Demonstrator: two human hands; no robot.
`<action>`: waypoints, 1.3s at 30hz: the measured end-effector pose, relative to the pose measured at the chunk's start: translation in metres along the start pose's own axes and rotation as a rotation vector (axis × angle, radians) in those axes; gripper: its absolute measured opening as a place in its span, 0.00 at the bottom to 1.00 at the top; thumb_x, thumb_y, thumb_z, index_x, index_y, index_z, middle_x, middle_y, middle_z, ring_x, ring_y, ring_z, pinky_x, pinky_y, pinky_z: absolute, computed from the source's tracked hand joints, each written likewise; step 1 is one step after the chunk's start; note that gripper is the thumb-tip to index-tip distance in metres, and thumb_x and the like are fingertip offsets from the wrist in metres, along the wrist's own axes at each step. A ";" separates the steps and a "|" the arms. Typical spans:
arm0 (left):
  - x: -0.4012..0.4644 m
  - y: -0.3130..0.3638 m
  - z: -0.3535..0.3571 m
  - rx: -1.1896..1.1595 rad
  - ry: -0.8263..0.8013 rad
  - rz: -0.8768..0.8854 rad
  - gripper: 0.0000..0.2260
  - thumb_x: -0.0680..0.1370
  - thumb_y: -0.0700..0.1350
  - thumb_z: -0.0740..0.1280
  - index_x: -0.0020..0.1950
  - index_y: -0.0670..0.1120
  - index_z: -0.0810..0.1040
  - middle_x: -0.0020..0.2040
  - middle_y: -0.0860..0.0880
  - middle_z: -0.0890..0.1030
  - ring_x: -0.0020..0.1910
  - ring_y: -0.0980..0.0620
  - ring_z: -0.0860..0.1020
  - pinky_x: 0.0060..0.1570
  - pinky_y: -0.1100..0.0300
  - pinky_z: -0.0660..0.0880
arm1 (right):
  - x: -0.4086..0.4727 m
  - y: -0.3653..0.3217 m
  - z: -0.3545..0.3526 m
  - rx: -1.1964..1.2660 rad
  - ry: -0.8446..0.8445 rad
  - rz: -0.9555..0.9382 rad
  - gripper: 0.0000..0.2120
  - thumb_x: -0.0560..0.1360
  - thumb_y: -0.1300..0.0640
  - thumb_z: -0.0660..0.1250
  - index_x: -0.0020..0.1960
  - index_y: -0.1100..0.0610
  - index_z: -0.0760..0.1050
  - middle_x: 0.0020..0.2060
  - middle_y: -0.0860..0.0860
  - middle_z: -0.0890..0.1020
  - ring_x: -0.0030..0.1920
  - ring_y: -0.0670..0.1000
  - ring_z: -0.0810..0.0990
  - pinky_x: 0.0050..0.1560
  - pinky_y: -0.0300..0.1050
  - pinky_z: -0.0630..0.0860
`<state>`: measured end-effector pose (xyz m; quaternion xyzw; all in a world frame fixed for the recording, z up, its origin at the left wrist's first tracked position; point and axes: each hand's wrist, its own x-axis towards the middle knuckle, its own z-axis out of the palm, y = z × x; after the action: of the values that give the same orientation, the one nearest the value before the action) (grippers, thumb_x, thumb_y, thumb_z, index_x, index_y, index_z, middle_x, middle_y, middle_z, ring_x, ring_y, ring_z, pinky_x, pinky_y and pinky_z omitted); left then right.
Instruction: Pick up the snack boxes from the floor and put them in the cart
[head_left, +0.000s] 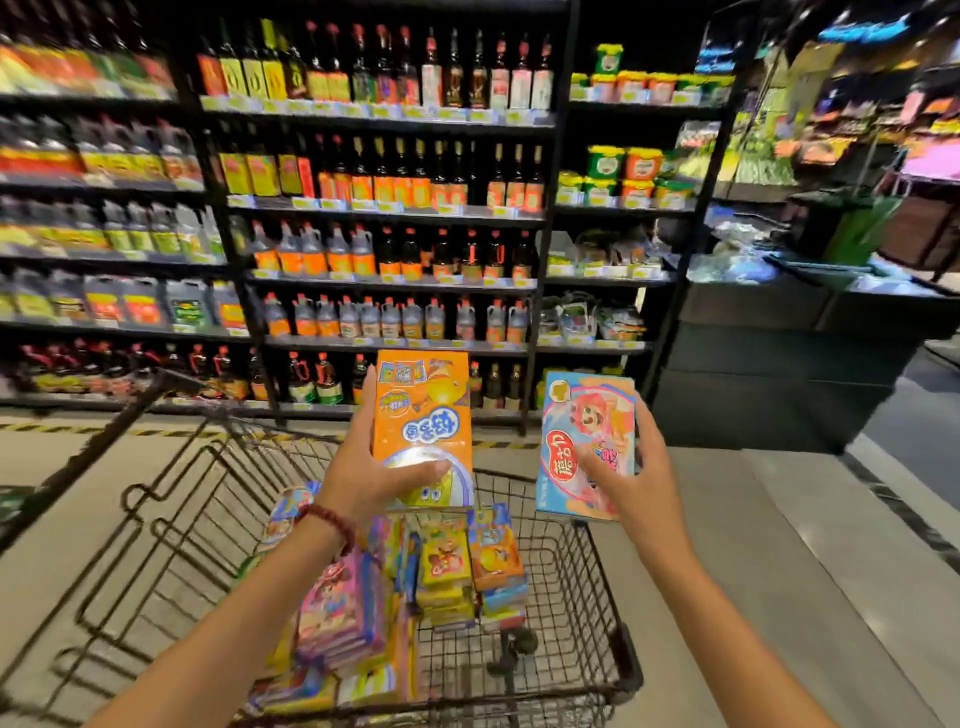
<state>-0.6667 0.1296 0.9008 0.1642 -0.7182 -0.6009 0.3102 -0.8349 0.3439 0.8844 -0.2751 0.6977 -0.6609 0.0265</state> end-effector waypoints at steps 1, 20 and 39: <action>0.003 -0.008 -0.014 -0.008 0.007 -0.014 0.51 0.64 0.33 0.76 0.75 0.59 0.49 0.63 0.59 0.72 0.59 0.60 0.77 0.46 0.64 0.79 | 0.002 0.002 0.017 0.001 -0.007 0.002 0.32 0.70 0.59 0.75 0.71 0.48 0.66 0.55 0.43 0.80 0.51 0.42 0.82 0.48 0.44 0.81; 0.066 -0.187 -0.010 0.056 -0.012 -0.385 0.43 0.69 0.32 0.74 0.70 0.58 0.51 0.53 0.61 0.73 0.40 0.77 0.75 0.36 0.76 0.72 | 0.043 0.171 0.106 -0.242 -0.122 0.329 0.26 0.70 0.56 0.76 0.64 0.47 0.69 0.50 0.41 0.81 0.49 0.46 0.83 0.46 0.50 0.82; 0.101 -0.347 0.036 0.150 -0.017 -0.753 0.40 0.72 0.35 0.72 0.75 0.51 0.52 0.64 0.58 0.67 0.63 0.58 0.69 0.45 0.82 0.66 | 0.082 0.321 0.149 -0.282 -0.310 0.570 0.35 0.67 0.47 0.74 0.69 0.37 0.61 0.49 0.36 0.80 0.47 0.36 0.81 0.43 0.32 0.78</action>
<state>-0.8133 0.0180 0.5881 0.4337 -0.6520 -0.6200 0.0492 -0.9564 0.1663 0.5915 -0.1675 0.8186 -0.4743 0.2772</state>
